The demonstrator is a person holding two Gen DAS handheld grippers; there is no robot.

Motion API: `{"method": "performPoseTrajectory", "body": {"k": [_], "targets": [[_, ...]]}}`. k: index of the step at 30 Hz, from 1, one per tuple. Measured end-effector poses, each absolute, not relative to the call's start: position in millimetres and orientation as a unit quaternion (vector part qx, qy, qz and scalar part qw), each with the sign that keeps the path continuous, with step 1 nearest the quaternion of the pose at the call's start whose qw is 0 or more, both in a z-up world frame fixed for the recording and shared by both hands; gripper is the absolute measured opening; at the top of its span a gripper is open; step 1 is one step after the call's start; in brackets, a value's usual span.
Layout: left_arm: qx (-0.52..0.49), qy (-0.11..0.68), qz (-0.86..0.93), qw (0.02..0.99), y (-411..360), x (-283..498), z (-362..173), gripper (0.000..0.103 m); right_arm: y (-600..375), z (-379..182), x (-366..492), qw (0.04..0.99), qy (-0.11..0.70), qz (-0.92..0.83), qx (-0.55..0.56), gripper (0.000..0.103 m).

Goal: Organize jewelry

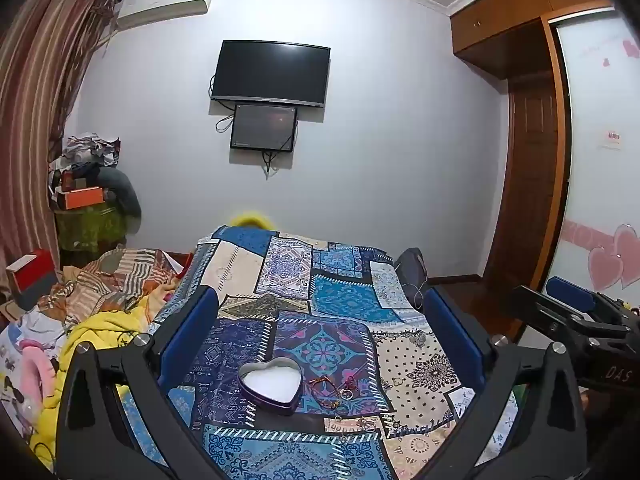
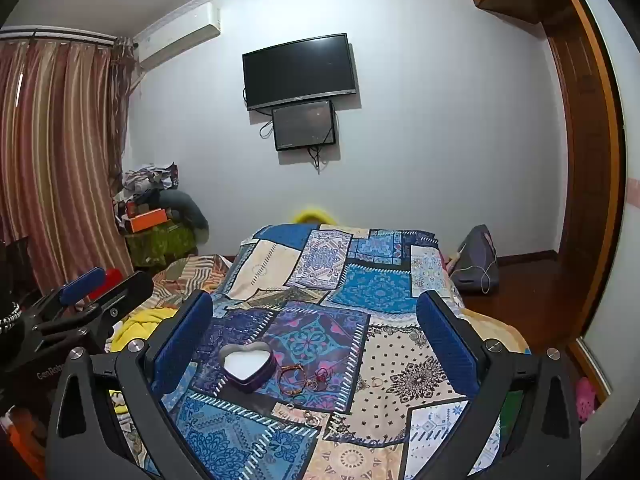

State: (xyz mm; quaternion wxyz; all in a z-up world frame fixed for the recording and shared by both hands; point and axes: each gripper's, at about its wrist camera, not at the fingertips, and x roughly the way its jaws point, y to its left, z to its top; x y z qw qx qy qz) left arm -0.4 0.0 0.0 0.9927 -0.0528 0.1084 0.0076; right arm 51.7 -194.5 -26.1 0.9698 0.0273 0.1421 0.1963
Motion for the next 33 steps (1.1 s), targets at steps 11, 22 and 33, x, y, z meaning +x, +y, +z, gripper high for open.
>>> {"method": "performPoseTrajectory", "body": {"k": [11, 22, 33], "targets": [[-0.067, 0.120, 0.009, 0.990, 5, 3, -7, 0.103, -191, -30, 52, 0.969, 0.145, 0.196, 0.027, 0.101], [-0.065, 0.122, 0.008, 0.990, 5, 3, -5, 0.103, -191, -30, 53, 0.969, 0.149, 0.197, 0.024, 0.101], [-0.065, 0.122, 0.006, 0.990, 5, 4, -7, 0.103, -190, -32, 53, 0.969, 0.150, 0.196, 0.023, 0.101]]}}
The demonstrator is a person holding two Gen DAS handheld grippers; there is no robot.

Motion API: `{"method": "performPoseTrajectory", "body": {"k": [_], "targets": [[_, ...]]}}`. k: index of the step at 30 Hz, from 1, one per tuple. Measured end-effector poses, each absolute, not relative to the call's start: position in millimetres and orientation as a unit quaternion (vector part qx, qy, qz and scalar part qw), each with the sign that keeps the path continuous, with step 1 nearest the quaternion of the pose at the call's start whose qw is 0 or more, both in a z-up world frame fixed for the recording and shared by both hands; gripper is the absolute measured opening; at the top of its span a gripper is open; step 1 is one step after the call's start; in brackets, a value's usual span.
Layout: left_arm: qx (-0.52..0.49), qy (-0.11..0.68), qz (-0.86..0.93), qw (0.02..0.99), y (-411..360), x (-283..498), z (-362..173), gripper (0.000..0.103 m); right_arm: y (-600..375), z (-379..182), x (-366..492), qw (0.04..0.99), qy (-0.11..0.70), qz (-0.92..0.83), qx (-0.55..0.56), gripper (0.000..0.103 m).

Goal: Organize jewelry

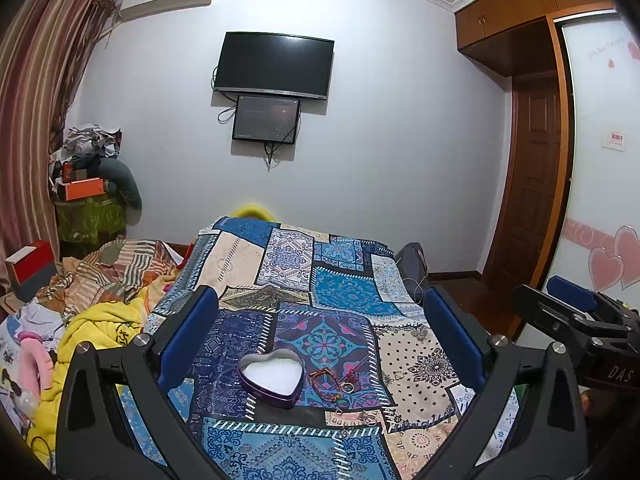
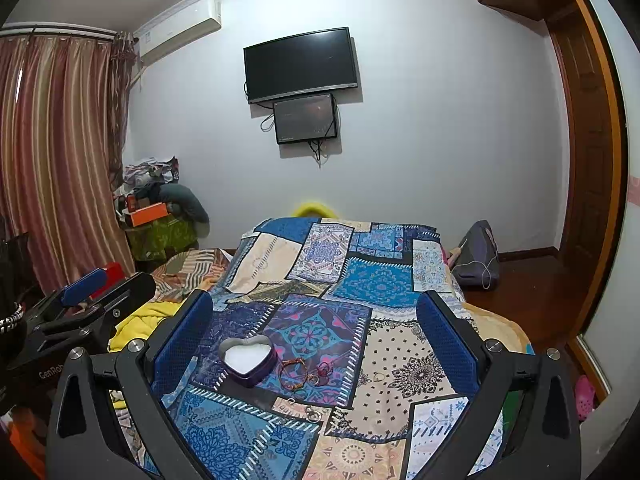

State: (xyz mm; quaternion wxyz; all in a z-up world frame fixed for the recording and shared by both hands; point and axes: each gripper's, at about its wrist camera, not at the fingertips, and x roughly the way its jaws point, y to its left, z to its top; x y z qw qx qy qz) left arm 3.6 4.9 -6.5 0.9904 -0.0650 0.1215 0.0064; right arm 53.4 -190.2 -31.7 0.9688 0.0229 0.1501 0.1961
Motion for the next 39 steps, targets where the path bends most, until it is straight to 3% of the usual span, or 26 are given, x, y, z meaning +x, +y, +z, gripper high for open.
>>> {"method": "performPoseTrajectory", "body": {"k": [39], "targets": [[-0.067, 0.129, 0.002, 0.989, 5.2, 5.9, -11.9, 0.103, -191.2, -37.2, 55.9, 0.968, 0.157, 0.194, 0.021, 0.101]]}}
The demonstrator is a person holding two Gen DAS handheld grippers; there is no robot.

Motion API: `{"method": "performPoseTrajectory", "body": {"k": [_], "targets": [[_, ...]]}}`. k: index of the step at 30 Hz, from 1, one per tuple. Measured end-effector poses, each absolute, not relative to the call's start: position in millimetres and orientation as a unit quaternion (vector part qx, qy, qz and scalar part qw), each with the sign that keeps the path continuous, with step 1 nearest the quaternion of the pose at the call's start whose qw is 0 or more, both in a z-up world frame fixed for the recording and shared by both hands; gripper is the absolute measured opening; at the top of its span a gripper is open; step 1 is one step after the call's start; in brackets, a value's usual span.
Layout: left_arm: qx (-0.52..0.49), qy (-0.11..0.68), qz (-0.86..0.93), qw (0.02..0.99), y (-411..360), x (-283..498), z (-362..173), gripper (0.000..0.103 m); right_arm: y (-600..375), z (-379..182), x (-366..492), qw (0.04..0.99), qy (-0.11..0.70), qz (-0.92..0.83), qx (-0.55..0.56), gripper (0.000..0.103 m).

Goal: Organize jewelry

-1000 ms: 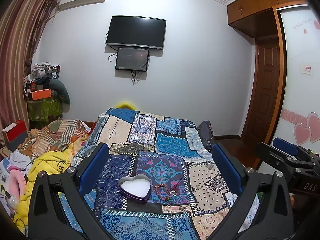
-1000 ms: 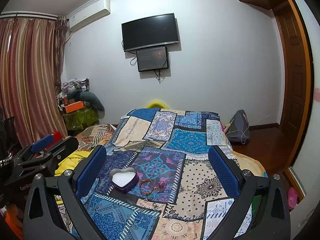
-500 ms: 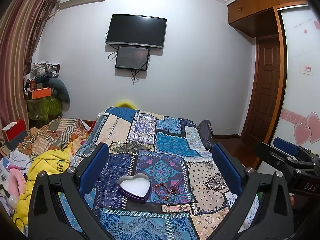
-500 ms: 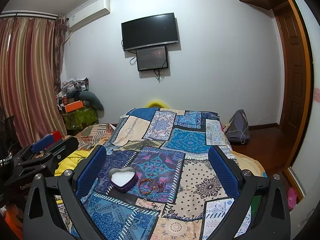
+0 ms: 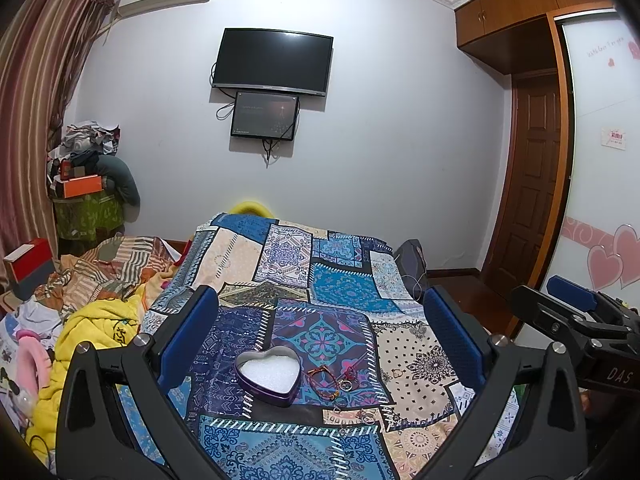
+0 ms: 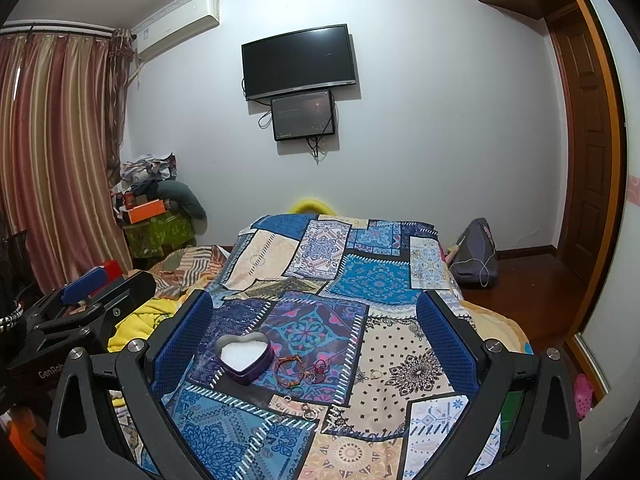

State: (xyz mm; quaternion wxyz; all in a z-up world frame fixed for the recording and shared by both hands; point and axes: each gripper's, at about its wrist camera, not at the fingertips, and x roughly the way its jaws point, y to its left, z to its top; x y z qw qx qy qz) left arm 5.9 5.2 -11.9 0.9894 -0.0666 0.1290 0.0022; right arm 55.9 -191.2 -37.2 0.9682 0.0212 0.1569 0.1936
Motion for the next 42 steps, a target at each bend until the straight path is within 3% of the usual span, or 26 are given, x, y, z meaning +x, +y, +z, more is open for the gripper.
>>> {"method": "performPoseTrajectory", "body": {"k": [21, 42], "targets": [[-0.063, 0.172, 0.004, 0.983, 6, 30, -29, 0.103, -187, -55, 75, 0.965, 0.196, 0.175, 0.001, 0.101], [-0.019, 0.371, -0.002, 0.928, 18, 104, -150, 0.103, -202, -154, 153, 0.915, 0.381, 0.125, -0.040, 0.101]]}}
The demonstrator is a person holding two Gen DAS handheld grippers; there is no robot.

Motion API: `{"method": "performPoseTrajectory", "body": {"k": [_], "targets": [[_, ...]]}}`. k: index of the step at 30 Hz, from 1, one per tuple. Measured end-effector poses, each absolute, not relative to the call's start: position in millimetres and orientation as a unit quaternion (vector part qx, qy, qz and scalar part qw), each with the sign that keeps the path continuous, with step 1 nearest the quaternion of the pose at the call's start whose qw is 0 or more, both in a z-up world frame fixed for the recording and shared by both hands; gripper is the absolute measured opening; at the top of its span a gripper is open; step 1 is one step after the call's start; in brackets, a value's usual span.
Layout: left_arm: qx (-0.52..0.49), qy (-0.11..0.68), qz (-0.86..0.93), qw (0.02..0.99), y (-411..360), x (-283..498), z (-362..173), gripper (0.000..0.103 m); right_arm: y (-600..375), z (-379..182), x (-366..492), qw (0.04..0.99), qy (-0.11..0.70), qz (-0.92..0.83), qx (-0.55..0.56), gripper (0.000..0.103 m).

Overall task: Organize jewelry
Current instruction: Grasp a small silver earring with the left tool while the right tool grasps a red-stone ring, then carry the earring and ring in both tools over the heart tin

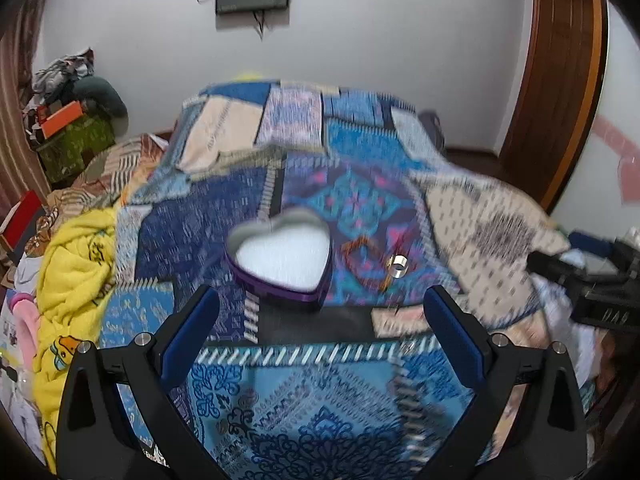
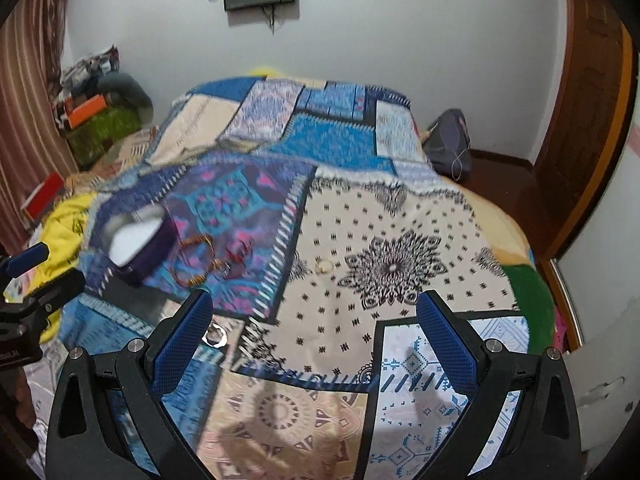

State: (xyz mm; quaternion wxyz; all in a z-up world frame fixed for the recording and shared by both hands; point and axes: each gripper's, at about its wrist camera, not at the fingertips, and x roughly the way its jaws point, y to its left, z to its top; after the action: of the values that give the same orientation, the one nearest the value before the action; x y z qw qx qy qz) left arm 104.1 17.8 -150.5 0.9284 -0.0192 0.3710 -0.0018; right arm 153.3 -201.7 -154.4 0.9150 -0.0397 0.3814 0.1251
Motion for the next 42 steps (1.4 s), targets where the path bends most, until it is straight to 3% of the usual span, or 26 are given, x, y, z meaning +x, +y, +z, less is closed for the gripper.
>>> {"method": "performPoseTrajectory", "body": {"k": [8, 10, 19, 22, 28, 32, 42], "targets": [[-0.029, 0.438, -0.049, 0.897, 12, 119, -185, 0.091, -200, -184, 165, 0.899, 0.407, 0.157, -0.042, 0.100], [-0.028, 0.446, -0.066, 0.892, 6, 121, -191, 0.088, -199, -189, 167, 0.897, 0.410, 0.159, -0.049, 0.093], [-0.001, 0.474, -0.124, 0.872, -23, 129, -209, 0.055, -189, -205, 170, 0.874, 0.432, 0.214, -0.058, 0.064], [0.000, 0.479, -0.143, 0.866, -29, 132, -212, 0.039, -183, -209, 171, 0.865, 0.438, 0.237, -0.057, 0.057], [0.008, 0.482, -0.168, 0.860, -35, 132, -217, 0.028, -174, -216, 175, 0.851, 0.450, 0.268, -0.042, 0.049], [0.001, 0.481, -0.168, 0.860, -34, 135, -221, 0.012, -171, -216, 176, 0.847, 0.452, 0.278, -0.036, 0.047], [-0.037, 0.471, -0.154, 0.868, -14, 132, -212, 0.011, -154, -220, 180, 0.829, 0.464, 0.312, -0.023, 0.044]]}}
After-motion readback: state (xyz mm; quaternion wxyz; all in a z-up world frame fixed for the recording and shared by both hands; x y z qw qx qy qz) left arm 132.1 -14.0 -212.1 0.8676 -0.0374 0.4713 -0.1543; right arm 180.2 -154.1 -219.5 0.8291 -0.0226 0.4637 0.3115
